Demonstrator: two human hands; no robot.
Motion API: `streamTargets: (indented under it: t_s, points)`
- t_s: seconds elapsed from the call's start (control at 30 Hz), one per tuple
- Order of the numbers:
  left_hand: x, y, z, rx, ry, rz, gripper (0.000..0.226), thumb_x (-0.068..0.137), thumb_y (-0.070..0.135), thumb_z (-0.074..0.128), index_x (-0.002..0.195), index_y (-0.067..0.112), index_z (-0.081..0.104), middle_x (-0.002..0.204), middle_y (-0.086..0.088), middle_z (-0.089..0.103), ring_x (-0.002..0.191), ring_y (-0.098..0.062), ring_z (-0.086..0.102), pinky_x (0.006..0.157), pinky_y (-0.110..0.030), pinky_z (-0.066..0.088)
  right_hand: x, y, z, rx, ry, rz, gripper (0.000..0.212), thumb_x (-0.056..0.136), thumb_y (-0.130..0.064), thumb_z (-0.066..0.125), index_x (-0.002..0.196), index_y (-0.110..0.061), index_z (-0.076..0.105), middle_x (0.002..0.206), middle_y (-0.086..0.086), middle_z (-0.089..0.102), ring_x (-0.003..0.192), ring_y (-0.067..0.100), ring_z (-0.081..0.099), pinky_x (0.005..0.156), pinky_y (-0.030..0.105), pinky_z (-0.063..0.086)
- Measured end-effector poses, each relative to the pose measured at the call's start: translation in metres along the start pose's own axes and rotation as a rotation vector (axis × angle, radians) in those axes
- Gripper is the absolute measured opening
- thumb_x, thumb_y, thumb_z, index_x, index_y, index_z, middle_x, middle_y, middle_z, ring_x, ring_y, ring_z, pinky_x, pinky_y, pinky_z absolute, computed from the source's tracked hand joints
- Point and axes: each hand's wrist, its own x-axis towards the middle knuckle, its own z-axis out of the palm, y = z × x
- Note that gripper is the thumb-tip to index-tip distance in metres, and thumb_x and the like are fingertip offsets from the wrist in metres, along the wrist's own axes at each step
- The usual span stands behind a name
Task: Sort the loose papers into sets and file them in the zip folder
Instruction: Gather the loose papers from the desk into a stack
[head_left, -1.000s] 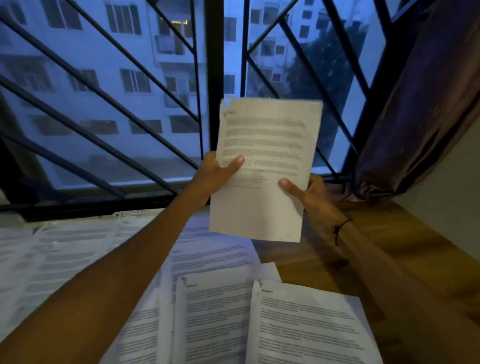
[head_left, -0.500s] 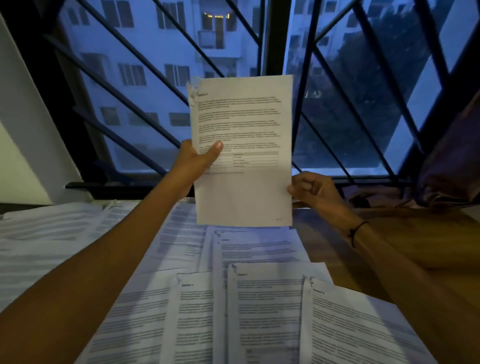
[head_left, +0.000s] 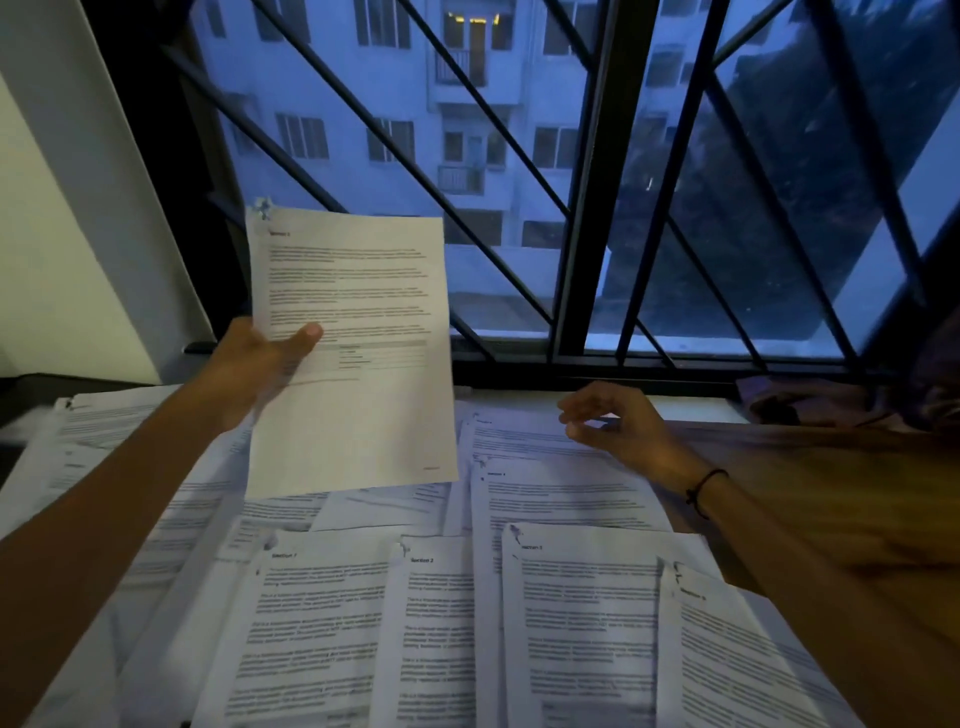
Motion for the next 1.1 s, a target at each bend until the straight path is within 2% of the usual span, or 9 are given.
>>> streamTargets:
  t_s: [0.2,0.37,0.47,0.63,0.73,0.8,0.9,0.93,1.1]
  points:
    - [-0.005,-0.010,-0.028,0.010,0.028,-0.066,0.045,0.093,0.023,0.072,0.135,0.012,0.062,0.124,-0.005,0.071,0.106,-0.020,0.070,0.095,-0.040,0.053,0.006,0.005,0.022,-0.187,-0.074,-0.033,0.034,0.087,-0.026,0.080,0.116,-0.035,0.067,0.121,-0.015,0.064,0.117,0.004,0.055,0.091,0.021,0.042]
    - [-0.011,-0.018,-0.044,0.006,0.026,-0.094,0.041,0.094,0.021,0.070,0.133,0.011,0.063,0.115,-0.001,0.074,0.091,-0.013,0.075,0.085,-0.034,0.057,0.016,0.013,0.039,-0.328,-0.117,-0.068,0.043,0.081,-0.064,0.071,0.120,-0.046,0.061,0.122,-0.028,0.054,0.123,0.003,0.048,0.110,0.045,0.040]
    - [-0.016,-0.022,-0.061,0.024,0.021,-0.097,0.041,0.093,0.018,0.070,0.133,0.015,0.063,0.118,-0.002,0.075,0.103,-0.021,0.075,0.092,-0.041,0.057,0.024,0.014,0.048,-0.362,-0.136,-0.110,0.053,0.077,-0.082,0.058,0.119,-0.050,0.059,0.124,-0.021,0.055,0.123,0.009,0.049,0.110,0.053,0.037]
    - [-0.022,-0.026,-0.091,0.018,0.069,-0.131,0.044,0.091,0.020,0.072,0.133,0.009,0.063,0.118,-0.006,0.075,0.105,-0.026,0.073,0.098,-0.047,0.055,0.040,0.008,0.066,-0.382,-0.163,-0.156,0.048,0.079,-0.072,0.063,0.119,-0.045,0.062,0.119,-0.019,0.056,0.114,0.008,0.049,0.106,0.056,0.038]
    - [-0.028,-0.028,-0.099,-0.002,0.082,-0.150,0.027,0.096,0.013,0.066,0.123,0.009,0.066,0.097,0.006,0.079,0.084,-0.011,0.077,0.072,-0.026,0.062,0.048,0.003,0.078,-0.383,-0.173,-0.173,0.038,0.083,-0.055,0.071,0.118,-0.045,0.062,0.118,-0.019,0.056,0.114,0.010,0.049,0.106,0.058,0.036]
    - [-0.030,-0.030,-0.104,-0.005,0.085,-0.153,0.022,0.097,0.013,0.066,0.119,0.011,0.067,0.091,0.010,0.079,0.079,-0.007,0.076,0.065,-0.020,0.060,0.052,-0.002,0.084,-0.380,-0.178,-0.176,0.038,0.082,-0.055,0.070,0.117,-0.047,0.061,0.118,-0.017,0.056,0.114,0.013,0.051,0.105,0.058,0.037]
    - [-0.031,-0.032,-0.108,0.009,0.096,-0.163,0.032,0.095,0.018,0.070,0.125,0.007,0.068,0.108,0.000,0.078,0.095,-0.015,0.075,0.090,-0.034,0.059,0.058,-0.005,0.087,-0.403,-0.202,-0.173,0.044,0.078,-0.066,0.063,0.119,-0.048,0.059,0.119,-0.016,0.056,0.114,0.016,0.054,0.102,0.058,0.041]
    - [-0.031,-0.032,-0.108,0.006,0.090,-0.173,0.028,0.095,0.017,0.069,0.121,0.008,0.069,0.105,0.001,0.078,0.094,-0.015,0.076,0.091,-0.034,0.060,0.059,-0.004,0.086,-0.407,-0.208,-0.164,0.047,0.078,-0.068,0.063,0.120,-0.047,0.059,0.119,-0.016,0.056,0.114,0.015,0.054,0.101,0.058,0.042]
    - [-0.032,-0.028,-0.094,-0.013,0.043,-0.183,0.013,0.097,0.011,0.066,0.109,0.013,0.069,0.089,0.009,0.079,0.079,-0.005,0.076,0.063,-0.016,0.059,0.060,0.002,0.073,-0.444,-0.209,-0.083,0.050,0.076,-0.066,0.068,0.121,-0.045,0.057,0.119,-0.015,0.054,0.116,0.013,0.049,0.104,0.056,0.039]
